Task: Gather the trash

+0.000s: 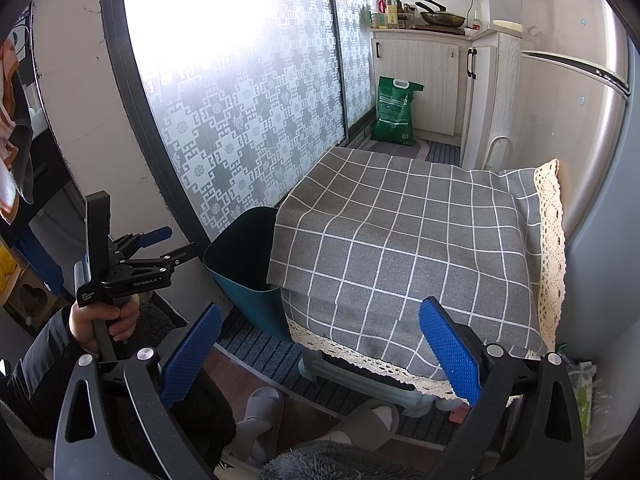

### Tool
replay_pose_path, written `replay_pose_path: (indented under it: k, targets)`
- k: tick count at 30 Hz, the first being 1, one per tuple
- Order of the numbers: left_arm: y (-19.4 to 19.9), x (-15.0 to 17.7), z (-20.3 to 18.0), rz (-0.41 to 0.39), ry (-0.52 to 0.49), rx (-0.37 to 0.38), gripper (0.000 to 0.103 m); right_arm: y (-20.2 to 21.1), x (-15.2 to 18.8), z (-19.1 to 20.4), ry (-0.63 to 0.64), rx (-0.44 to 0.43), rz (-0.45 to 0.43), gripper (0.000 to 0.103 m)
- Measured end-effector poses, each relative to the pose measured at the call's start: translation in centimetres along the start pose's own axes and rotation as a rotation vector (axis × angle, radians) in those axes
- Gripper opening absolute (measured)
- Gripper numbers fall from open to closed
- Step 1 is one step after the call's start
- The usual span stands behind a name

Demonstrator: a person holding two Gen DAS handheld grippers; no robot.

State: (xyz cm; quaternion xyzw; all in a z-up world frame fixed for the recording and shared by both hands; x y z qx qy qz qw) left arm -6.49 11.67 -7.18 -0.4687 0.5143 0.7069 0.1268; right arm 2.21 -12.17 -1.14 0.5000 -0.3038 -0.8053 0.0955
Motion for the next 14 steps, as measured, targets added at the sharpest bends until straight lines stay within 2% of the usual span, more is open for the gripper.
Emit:
replay_pose_path:
  k: [4,7,14]
  targets:
    - [-0.03,0.01,0.04,0.002,0.002,-0.002,0.094,0.0,-0.01,0.01,0.001,0.0,0.0,0.1]
    - [-0.14,-0.01,0.38,0.005,0.014,-0.004,0.099,-0.01,-0.01,0.02,0.0,-0.001,0.0,0.1]
    - [-0.38,0.02,0.64,0.015,0.015,-0.001,0.1,-0.01,0.01,0.03,0.0,-0.001,0.0,0.1]
Point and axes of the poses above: each gripper's, at about its wrist camera, not at the fingertips, and y roughly against the way its jaws point, z to its left, x to its underside, the point moved 8 cm from there along -y, roughly the way its jaws point, and after that the axes turned 14 degrees about -x, right-handed, at the moved point
